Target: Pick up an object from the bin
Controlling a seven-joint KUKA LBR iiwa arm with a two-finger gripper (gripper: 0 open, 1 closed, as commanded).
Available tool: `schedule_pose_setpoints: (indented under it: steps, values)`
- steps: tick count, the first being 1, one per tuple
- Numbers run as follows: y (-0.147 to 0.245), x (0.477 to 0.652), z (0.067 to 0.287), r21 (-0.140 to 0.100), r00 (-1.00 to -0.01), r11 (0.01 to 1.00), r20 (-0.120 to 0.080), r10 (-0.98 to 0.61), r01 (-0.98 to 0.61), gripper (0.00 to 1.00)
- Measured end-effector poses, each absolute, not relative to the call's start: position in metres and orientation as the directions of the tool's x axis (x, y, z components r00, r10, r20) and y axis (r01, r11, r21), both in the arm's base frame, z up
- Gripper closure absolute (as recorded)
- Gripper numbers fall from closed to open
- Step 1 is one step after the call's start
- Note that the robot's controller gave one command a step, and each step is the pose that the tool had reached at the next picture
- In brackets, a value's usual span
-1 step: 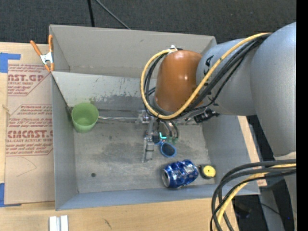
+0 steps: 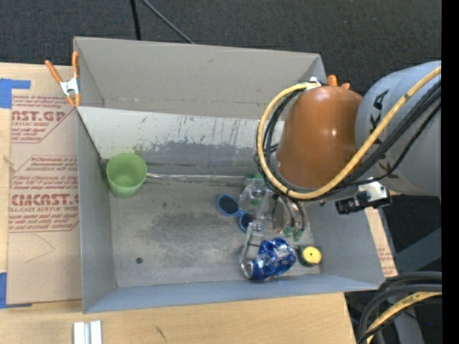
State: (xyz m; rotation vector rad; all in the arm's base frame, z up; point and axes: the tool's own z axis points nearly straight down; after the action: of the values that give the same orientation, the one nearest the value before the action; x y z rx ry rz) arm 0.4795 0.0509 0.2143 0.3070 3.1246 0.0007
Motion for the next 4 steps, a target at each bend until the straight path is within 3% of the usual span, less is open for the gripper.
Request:
schedule_pose_setpoints:
  steps: [1, 2, 3, 4]
  values:
    - [0.052, 0.532, 0.104, -0.001, -0.995, 0.995, 0.004, 0.099, 0.099, 0.00]
    - [0.047, 0.493, 0.169, 0.001, -0.952, 0.952, -0.002, 0.307, 0.307, 0.00]
    - [0.123, 0.482, 0.141, 0.001, -0.962, 0.962, 0.004, 0.272, 0.272, 0.00]
    - [0.149, 0.538, 0.102, 0.000, -1.000, 1.000, -0.001, 0.016, 0.016, 0.00]
